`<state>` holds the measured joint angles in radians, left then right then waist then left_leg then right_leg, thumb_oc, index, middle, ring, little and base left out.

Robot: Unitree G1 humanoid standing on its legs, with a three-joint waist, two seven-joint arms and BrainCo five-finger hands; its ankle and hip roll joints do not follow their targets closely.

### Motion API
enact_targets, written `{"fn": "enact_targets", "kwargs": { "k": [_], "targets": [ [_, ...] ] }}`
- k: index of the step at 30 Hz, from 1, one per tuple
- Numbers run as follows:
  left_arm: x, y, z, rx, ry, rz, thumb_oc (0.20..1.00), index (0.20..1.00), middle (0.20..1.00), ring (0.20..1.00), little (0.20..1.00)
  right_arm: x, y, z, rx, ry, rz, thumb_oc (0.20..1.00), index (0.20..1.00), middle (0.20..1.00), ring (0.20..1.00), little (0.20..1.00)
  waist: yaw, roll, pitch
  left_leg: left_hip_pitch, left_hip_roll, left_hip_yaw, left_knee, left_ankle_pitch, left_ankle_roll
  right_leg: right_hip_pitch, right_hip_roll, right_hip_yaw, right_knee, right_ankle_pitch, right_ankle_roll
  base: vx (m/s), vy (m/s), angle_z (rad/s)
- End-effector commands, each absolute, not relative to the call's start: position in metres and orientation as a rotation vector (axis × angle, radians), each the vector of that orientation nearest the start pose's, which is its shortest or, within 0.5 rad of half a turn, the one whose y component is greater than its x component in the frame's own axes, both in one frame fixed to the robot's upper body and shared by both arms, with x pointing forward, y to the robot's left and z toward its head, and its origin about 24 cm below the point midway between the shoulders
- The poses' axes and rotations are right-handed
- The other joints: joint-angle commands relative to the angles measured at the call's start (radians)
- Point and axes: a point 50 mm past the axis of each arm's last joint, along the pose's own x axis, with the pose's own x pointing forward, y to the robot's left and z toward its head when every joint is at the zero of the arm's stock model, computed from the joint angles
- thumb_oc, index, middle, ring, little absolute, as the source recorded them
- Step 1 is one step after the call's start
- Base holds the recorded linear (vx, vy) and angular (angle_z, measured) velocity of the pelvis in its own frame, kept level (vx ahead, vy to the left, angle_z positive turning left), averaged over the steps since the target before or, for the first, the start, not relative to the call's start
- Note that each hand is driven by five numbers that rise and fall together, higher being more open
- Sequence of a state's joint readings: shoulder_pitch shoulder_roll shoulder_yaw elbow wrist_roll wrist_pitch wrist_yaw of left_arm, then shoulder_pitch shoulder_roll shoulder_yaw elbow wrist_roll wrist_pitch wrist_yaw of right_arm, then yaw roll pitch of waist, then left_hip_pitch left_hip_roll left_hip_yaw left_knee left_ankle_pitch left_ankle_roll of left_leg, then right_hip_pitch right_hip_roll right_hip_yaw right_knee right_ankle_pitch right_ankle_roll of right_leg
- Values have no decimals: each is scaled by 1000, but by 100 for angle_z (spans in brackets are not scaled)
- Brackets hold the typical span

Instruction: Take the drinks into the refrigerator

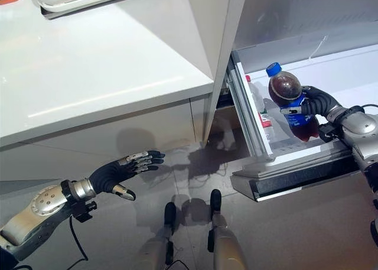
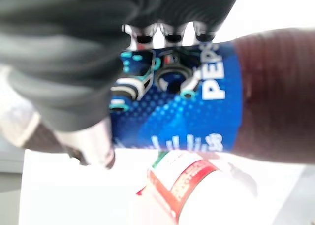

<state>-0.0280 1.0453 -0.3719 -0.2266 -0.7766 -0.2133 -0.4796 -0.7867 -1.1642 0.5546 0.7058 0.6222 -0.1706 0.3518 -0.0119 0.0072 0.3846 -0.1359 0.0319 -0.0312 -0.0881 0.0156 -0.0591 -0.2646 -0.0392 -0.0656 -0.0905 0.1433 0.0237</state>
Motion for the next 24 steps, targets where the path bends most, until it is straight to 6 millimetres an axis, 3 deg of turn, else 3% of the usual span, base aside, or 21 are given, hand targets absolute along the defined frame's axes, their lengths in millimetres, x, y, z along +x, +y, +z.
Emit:
{"fn": "enact_targets", "kwargs": {
  "k": [1,14,17,24],
  "targets": [
    [208,185,128,185,-121,-991,1000,1000,1000,1000,1000,323,-360,233,-703,-36,41,200,200,200,200,200,-28,0,-11,-42,-15,-54,3,60,12,-79,6,-31,208,-111,52,0,0,0],
    [208,186,131,201,-123,-996,1000,1000,1000,1000,1000,324,-361,231,-720,-22,36,200,200,200,200,200,-29,9,4,-54,-10,-51,2,63,10,-109,10,-26,231,-117,52,0,0,0],
    [208,183,134,208,-127,-1005,1000,1000,1000,1000,1000,326,-369,238,-721,-27,-45,200,200,200,200,200,-27,14,10,-62,-9,-52,1,66,9,-125,11,-23,240,-117,51,-14,-4,-2],
    [209,182,133,212,-127,-1000,1000,1000,1000,1000,1000,333,-368,247,-756,-39,-96,200,200,200,200,200,-28,22,24,-74,-8,-48,1,70,7,-143,13,-19,247,-115,50,-5,-1,-1]
  ]
}}
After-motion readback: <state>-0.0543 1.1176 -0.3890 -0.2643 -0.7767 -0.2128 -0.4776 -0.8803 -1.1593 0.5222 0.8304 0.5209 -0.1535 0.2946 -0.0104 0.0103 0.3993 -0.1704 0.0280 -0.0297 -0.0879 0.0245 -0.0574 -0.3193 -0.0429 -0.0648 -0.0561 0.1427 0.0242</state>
